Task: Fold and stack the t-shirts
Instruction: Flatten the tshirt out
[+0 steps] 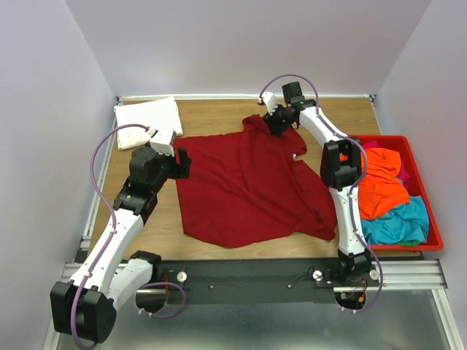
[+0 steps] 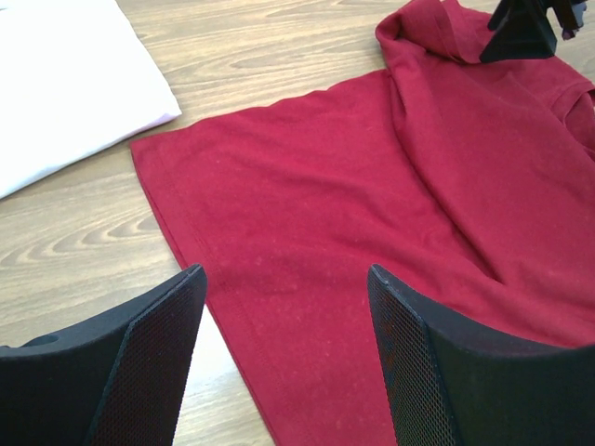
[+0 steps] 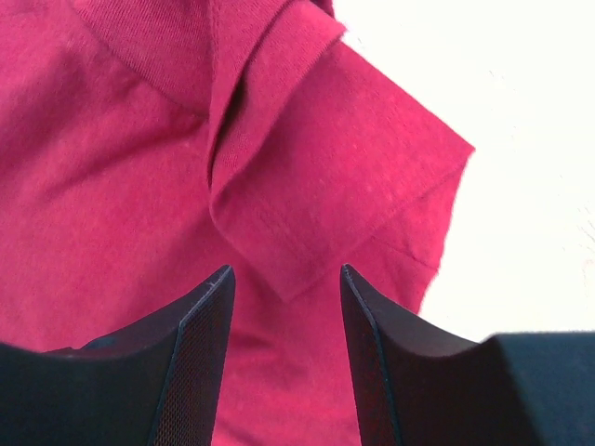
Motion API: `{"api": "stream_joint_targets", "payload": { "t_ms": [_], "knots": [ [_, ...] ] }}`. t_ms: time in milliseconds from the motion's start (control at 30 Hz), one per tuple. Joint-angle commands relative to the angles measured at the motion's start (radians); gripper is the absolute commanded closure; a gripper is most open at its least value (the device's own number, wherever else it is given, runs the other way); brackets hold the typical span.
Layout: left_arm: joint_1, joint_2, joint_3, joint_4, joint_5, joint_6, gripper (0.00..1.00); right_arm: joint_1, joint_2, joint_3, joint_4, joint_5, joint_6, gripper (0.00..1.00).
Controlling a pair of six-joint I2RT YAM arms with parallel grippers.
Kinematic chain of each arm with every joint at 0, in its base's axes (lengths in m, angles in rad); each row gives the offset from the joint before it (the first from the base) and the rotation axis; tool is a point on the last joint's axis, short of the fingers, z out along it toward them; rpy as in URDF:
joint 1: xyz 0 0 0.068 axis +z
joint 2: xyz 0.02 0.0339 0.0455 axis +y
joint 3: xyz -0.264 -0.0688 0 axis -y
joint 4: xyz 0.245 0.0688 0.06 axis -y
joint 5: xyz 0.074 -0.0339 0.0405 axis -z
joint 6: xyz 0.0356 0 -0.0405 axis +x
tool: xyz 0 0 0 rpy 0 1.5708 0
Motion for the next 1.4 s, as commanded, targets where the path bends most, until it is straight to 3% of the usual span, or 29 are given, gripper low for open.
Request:
{"api": "stream_joint_targets", "payload": {
  "t_ms": [0,200,300,400,467,500,600,633,667,733,833,1067,1233,1367],
  "knots": [
    [0.004,0.001,0.022,0.01,-0.012,0.01,0.23,0.02,0.064,0.042,-0.006,0.025,0.007,0.44],
    [0.004,0.001,0.023,0.009,-0.009,0.01,0.23,0.023,0.091,0.042,-0.007,0.062,0.03,0.5],
    [0.005,0.009,0.023,0.01,-0.006,0.01,0.23,0.023,0.095,0.045,-0.004,0.101,0.061,0.69],
    [0.004,0.016,0.014,0.016,0.012,-0.001,0.22,0.017,0.093,0.075,0.01,0.203,0.142,0.78],
    [0.004,0.042,0.011,0.028,0.046,-0.013,0.22,-0.002,0.085,0.098,0.024,0.262,0.19,0.9],
    [0.004,0.059,0.014,0.025,0.051,-0.015,0.23,-0.012,0.081,0.102,0.028,0.27,0.223,0.91],
    [0.004,0.122,0.026,0.009,0.074,-0.03,0.23,-0.048,0.055,0.093,0.037,0.296,0.236,0.85],
    [0.004,0.148,0.028,0.008,0.086,-0.039,0.23,-0.055,0.046,0.081,0.037,0.287,0.237,0.68],
    [0.005,0.162,0.028,0.01,0.124,-0.068,0.23,-0.068,0.007,0.06,0.039,0.258,0.239,0.59],
    [0.004,0.217,0.026,0.028,0.183,-0.115,0.26,-0.083,-0.034,-0.017,0.039,0.229,0.244,0.51],
    [-0.002,0.327,0.04,0.033,0.262,-0.193,0.33,-0.091,-0.138,-0.138,0.04,0.169,0.248,0.49],
    [-0.079,0.579,0.14,0.058,0.235,-0.273,0.41,-0.092,-0.231,-0.346,0.04,-0.042,0.302,0.5],
    [-0.099,0.778,0.191,0.048,0.209,-0.306,0.49,-0.092,-0.212,-0.398,0.042,-0.004,0.326,0.52],
    [-0.099,0.82,0.145,0.048,0.192,-0.342,0.51,-0.092,-0.206,-0.431,0.042,0.062,0.319,0.52]
  ]
}}
